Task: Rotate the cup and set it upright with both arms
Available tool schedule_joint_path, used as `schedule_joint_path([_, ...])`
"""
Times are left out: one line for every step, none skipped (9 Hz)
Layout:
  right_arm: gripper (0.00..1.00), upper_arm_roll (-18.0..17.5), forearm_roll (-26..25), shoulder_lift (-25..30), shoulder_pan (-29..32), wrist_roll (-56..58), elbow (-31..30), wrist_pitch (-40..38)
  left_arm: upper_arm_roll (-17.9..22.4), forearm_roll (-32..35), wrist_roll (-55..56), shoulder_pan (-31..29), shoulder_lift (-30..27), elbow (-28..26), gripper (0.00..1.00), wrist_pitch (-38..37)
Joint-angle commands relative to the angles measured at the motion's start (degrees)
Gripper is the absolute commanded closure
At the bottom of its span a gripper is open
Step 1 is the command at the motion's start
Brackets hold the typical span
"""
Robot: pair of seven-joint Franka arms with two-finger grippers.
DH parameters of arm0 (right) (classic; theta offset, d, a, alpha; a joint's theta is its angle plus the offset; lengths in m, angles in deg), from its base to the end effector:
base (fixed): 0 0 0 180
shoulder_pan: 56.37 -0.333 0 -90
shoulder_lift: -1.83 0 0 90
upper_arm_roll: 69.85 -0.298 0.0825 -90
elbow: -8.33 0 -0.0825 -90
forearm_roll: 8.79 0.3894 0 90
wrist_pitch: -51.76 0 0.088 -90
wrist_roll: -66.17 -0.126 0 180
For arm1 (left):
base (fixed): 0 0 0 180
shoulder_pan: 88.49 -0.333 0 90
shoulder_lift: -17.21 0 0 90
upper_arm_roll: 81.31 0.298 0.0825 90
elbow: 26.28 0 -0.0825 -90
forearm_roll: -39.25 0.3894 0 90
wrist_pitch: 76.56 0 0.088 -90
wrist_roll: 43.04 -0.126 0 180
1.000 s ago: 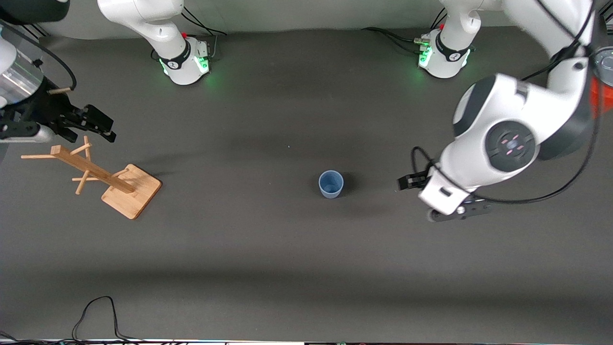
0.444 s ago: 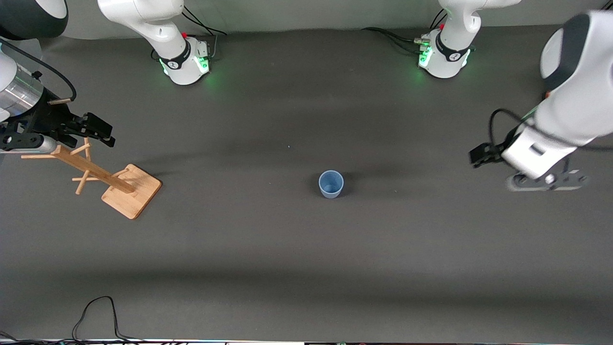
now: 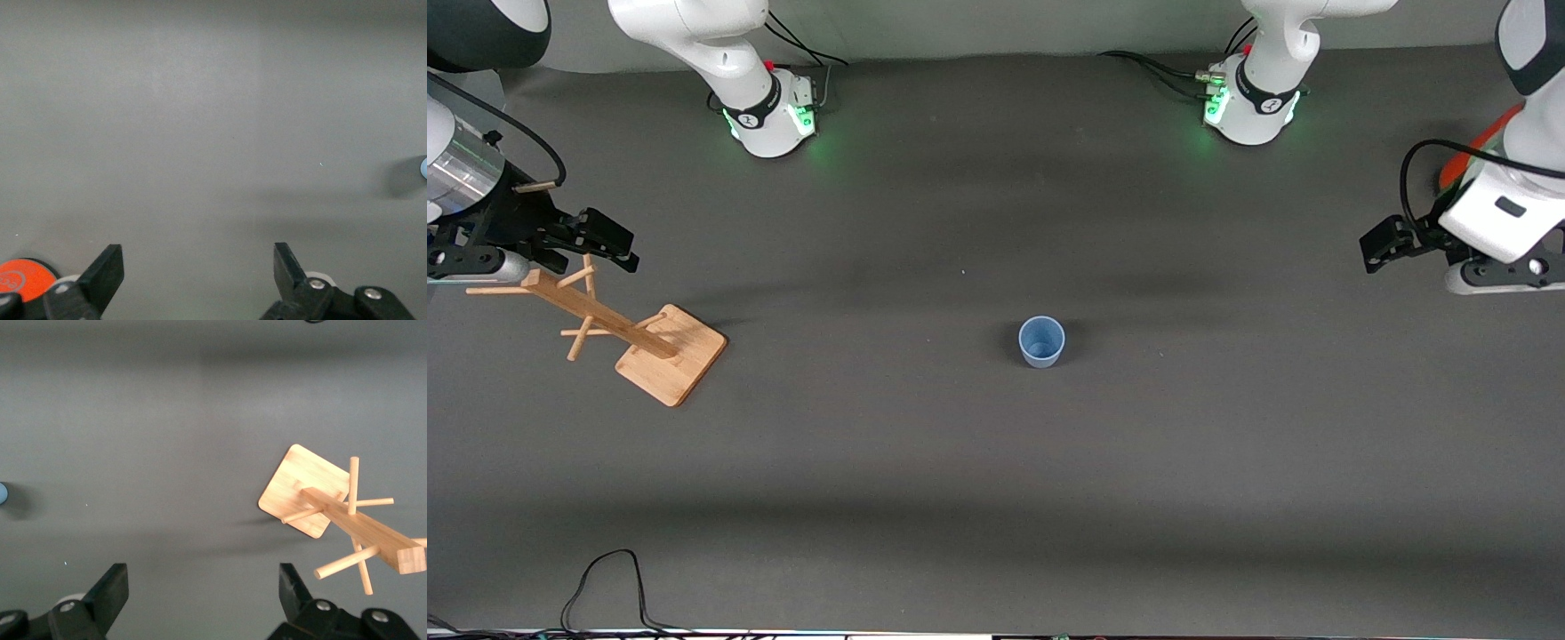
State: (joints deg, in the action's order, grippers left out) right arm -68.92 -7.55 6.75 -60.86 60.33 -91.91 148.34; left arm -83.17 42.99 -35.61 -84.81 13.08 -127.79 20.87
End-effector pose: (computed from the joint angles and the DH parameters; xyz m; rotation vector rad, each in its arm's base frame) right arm 0.5416 0.0359 0.5590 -3.1161 0.0654 -0.0312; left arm 0.5439 -0.0458 0.5423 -3.0748 -0.0379 -0.0129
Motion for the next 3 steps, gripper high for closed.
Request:
schedule_joint_path([0.0,-0.4,0.5,-1.9,0.4,0.2,2.6,-3.2,1.9,-1.6,-0.6,1.2,-2.0,-2.6,0.0,1.8])
schedule_joint_path([0.0,-0.4,0.5,-2.1,0.4,0.1,3.0,-3.3,2.1,-2.2,-1.5,1.0,-1.4,-1.9,0.0,1.7])
schedule_joint_path([0.0,-0.4,0.4,-2.1,0.4,-0.2,3.4,-3.5,2.3,-2.2,-2.5,1.0,-1.1,-1.4,0.0,1.5])
